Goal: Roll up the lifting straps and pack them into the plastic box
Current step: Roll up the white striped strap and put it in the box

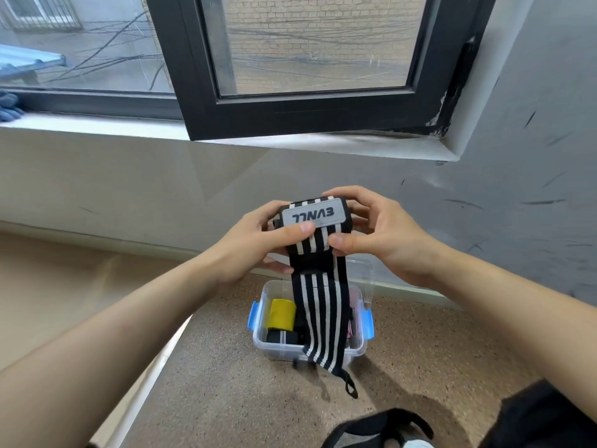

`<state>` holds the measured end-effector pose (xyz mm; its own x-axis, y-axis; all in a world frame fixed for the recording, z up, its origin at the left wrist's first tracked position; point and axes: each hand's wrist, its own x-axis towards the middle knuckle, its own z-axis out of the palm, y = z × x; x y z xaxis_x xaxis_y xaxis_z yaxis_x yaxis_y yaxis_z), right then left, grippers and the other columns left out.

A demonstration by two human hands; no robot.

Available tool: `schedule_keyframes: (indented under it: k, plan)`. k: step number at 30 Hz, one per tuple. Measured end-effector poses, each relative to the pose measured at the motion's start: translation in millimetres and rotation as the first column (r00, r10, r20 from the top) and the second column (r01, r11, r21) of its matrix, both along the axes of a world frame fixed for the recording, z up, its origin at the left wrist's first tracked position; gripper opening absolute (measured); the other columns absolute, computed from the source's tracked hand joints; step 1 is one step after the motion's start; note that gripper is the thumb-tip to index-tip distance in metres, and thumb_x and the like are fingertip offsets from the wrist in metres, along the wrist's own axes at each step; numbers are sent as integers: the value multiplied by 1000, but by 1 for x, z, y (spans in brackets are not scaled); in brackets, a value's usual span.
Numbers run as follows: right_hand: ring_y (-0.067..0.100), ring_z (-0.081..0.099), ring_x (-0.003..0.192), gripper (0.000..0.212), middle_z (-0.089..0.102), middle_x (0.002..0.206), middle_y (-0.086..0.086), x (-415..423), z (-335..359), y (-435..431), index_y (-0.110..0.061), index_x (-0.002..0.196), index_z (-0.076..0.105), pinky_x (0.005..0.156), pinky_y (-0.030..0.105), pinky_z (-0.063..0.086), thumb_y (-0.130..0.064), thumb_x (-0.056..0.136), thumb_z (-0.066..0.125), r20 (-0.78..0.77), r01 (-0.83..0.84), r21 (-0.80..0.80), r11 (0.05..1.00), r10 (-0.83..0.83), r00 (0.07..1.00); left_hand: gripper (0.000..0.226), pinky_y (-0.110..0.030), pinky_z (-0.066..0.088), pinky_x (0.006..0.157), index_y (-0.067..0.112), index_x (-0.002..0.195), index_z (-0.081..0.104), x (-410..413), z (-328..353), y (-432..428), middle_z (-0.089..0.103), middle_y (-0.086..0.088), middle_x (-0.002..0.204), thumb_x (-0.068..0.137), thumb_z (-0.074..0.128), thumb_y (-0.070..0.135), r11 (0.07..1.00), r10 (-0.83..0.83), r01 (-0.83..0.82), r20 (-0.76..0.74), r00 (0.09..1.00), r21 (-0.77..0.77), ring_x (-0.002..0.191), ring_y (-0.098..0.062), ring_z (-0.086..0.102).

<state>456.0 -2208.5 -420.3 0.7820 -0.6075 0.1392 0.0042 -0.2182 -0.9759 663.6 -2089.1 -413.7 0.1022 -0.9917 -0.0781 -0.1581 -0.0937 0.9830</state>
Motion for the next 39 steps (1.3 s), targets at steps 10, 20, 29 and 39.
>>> schedule_keyframes:
  k: [10,20,29,39]
  plan:
    - [26,68,116,61,62,135,6,1,3,4,-26,140,51,84,46,61,-10,87,77,-57,-84,122,989,91,994,54,-47,57,79,17,126,63,1,0,-1,76,-10,113,76,82,25,991,76,-83,-68,995,-103,102,-33,74]
    - [34,72,107,46,67,129,10,2,11,10,-25,131,61,65,37,62,-53,94,57,-113,-72,326,943,115,987,65,-44,60,92,28,125,60,-7,-4,-2,73,-2,113,70,94,29,955,147,-114,103,984,-274,107,-21,72]
    - [33,73,104,51,70,121,16,2,10,8,-18,133,57,60,32,59,-28,86,73,16,-41,293,955,39,999,59,-33,62,74,29,133,56,-10,-1,1,74,1,117,81,83,28,997,28,-25,36,999,-78,101,-15,75]
    - [29,71,108,65,58,134,5,3,1,8,-27,139,49,67,38,61,-2,86,77,6,-46,90,995,46,999,46,-22,55,58,24,127,64,-12,1,0,74,-1,104,85,77,39,998,57,-50,-224,973,37,85,-16,73]
